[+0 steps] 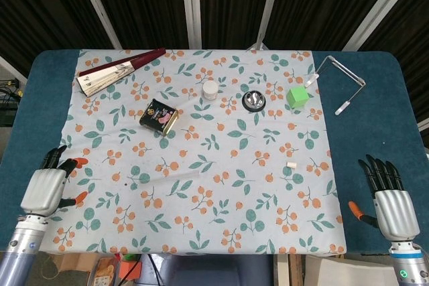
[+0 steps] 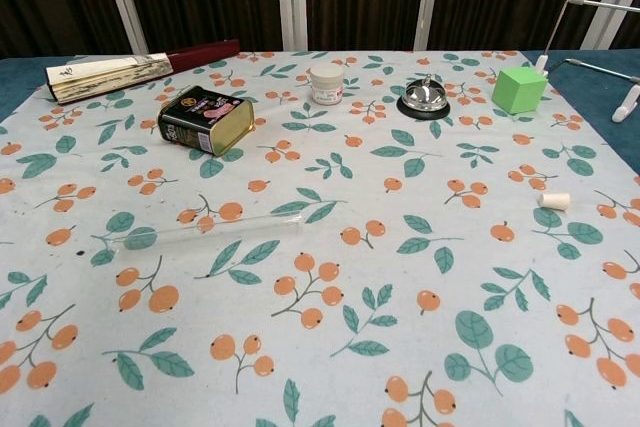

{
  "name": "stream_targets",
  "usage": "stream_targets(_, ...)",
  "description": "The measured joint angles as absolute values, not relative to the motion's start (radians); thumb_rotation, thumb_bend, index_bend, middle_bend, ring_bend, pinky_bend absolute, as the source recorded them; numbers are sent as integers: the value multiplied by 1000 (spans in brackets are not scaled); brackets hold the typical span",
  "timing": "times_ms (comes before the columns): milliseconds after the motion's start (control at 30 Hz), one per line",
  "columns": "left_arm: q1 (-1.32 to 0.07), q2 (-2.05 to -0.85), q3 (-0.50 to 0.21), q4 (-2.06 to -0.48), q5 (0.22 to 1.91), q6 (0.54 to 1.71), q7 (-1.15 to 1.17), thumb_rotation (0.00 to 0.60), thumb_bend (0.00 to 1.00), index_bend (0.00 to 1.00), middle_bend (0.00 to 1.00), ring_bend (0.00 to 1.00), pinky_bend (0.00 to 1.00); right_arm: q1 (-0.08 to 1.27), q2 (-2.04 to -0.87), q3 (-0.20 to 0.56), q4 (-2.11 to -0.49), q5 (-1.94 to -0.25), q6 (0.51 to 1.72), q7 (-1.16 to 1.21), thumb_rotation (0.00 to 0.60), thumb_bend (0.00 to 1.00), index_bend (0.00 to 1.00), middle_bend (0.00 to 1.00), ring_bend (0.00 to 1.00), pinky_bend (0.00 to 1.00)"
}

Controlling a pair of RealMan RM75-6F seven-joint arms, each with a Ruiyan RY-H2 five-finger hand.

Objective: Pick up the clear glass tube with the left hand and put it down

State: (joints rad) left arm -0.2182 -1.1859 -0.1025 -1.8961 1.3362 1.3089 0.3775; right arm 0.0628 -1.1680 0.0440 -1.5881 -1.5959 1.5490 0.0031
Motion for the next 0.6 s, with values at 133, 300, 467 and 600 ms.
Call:
stream_targets(133, -282, -1255, -144, -1939, 1220, 1279, 528, 600, 276, 348, 423, 71, 0, 61, -1164, 44, -1588, -1594, 1551, 12, 600, 275, 0, 0, 0, 0)
stream_targets(300, -364, -1371, -181, -1978, 1064, 1269, 697, 600, 295, 361, 441, 77, 0, 60, -1160, 44, -1589, -1595, 1553, 18, 600, 275, 0, 0, 0, 0)
stream_targets(467, -413, -1457, -190, -1987, 982, 1283, 783, 600, 301, 365, 451, 78, 0, 59, -1157, 44, -1589, -1595, 1555, 23, 600, 275, 0, 0, 0, 0)
stream_targets(600, -441, -1512, -187, -1981, 949, 1304, 831, 600, 307, 373, 460, 78, 0, 58, -1155, 44, -1589, -1593, 1555, 28, 600, 275, 0, 0, 0, 0)
